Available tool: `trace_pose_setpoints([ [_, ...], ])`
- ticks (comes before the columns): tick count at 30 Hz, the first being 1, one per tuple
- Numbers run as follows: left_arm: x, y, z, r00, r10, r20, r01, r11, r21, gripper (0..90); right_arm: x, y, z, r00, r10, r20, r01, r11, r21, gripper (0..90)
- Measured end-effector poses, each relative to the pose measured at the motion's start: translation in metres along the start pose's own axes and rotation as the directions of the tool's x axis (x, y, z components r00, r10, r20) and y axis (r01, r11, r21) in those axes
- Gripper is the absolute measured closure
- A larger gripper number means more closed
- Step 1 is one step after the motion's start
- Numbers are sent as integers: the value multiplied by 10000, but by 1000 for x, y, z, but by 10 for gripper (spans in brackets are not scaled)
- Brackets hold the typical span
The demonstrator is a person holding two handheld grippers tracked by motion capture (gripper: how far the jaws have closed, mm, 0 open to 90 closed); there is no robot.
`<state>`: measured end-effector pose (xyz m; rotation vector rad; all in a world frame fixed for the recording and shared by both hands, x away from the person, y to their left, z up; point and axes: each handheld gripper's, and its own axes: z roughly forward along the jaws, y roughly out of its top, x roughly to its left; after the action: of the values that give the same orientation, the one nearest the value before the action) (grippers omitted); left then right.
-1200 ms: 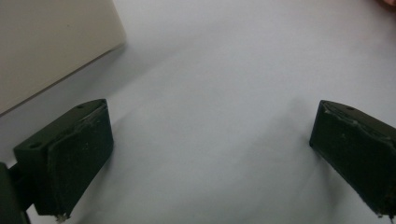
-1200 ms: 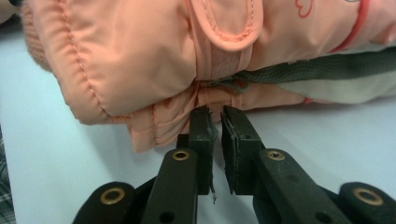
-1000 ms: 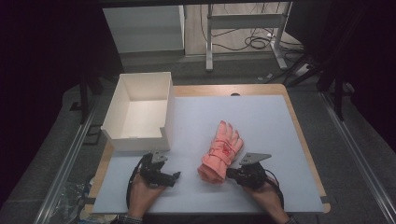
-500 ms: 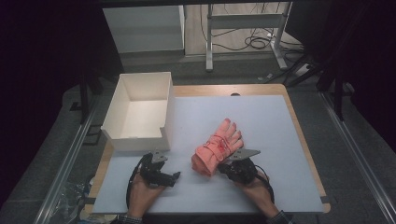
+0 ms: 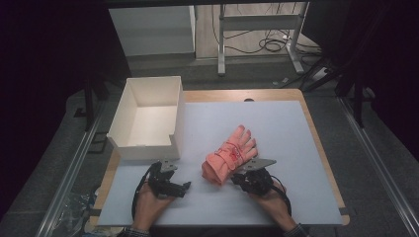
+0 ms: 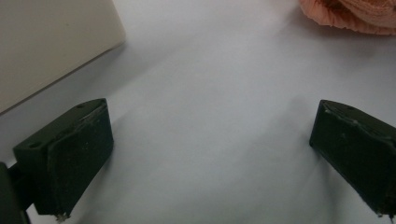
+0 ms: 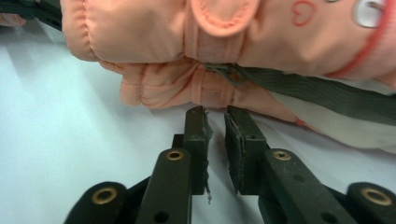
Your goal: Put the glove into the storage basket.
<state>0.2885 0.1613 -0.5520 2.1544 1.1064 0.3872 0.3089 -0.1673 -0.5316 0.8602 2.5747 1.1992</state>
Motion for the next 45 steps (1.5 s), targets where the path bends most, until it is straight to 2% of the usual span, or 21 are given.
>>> trace_pose_setpoints([
  [8,0,0,0,10000,-75,21,75,10000,-37,0,-7,-4,-15,9986,-130,520,135,9999,-88,658],
  [13,0,0,0,9999,-97,35,97,9999,-56,0,-21,-8,-29,9946,100,1035,-77,9997,-220,534],
  [15,0,0,0,9999,-102,37,102,9999,-57,0,-24,-9,-32,9937,167,1106,-140,9996,-244,512],
  [18,0,0,0,10000,-92,38,92,9999,-59,0,-36,-13,-39,9868,308,1591,-279,9994,-208,413],
  [22,0,1,0,10000,-67,54,67,10000,-51,2,-45,-16,-44,9821,635,1772,-608,9979,-209,350],
  [23,0,1,-1,10000,-59,45,59,10000,6,5,-50,-18,-47,9784,775,1915,-757,9970,-170,307],
  [24,0,3,-1,9999,-16,134,16,10000,48,5,-50,-18,-47,9784,775,1915,-757,9970,-170,307],
  [25,-1,4,-2,9997,-16,228,15,10000,22,9,-55,-21,-50,9744,828,2090,-828,9965,-88,275],
  [26,-2,6,-4,9996,-14,272,15,10000,-28,9,-55,-21,-50,9744,828,2090,-828,9965,-88,275],
  [28,-4,10,-8,9992,63,407,-60,10000,-71,8,-63,-25,-54,9674,946,2349,-958,9954,-61,233],
  [30,-7,14,-11,9985,114,533,-113,9999,-13,8,-66,-26,-55,9651,999,2420,-1018,9948,-47,217],
  [35,-16,30,-20,9932,414,1091,-412,9991,-40,0,-80,-33,-61,9515,1152,2852,-1194,9928,-25,165],
  [36,-17,32,-21,9926,437,1131,-437,9990,-31,0,-85,-36,-64,9461,1241,2992,-1298,9915,-8,147],
  [39,-20,41,-23,9894,542,1350,-549,9985,11,0,-89,-38,-65,9413,1329,3104,-1408,9900,32,131],
  [42,-24,52,-25,9865,695,1482,-711,9975,56,0,-94,-43,-65,9399,1368,3129,-1510,9883,215,114],
  [45,-29,67,-26,9853,930,1435,-949,9955,64,0,-94,-43,-65,9436,1229,3075,-1374,9902,259,95],
])
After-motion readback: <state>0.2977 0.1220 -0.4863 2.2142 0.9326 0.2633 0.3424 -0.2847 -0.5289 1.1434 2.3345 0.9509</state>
